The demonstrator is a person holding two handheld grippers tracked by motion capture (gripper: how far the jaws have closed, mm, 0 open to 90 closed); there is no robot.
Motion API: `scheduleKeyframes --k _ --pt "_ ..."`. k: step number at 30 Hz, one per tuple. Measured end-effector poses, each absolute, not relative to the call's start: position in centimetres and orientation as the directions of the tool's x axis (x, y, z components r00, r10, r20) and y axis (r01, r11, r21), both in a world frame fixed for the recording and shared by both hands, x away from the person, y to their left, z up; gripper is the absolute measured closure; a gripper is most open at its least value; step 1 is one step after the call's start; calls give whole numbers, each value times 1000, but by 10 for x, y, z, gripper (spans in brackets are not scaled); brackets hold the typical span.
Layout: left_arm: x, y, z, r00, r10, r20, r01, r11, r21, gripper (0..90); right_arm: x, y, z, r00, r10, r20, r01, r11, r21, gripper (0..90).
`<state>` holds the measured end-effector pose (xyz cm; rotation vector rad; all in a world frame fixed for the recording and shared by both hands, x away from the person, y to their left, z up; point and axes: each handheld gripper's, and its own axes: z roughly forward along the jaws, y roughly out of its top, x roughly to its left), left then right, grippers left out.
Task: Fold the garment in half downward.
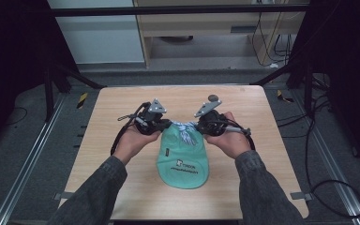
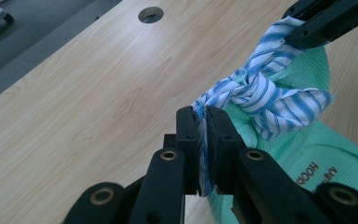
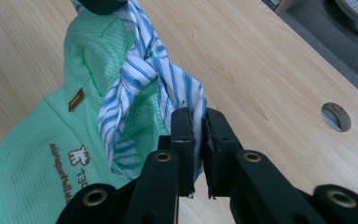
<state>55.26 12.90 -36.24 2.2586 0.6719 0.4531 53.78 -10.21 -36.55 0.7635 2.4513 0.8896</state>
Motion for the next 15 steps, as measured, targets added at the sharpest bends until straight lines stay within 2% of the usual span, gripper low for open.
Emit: scheduleKeyframes --k 15 --pt "553 124 -356 802 579 144 308 -608 732 842 538 -106 -360 -746 627 -223 335 643 688 834"
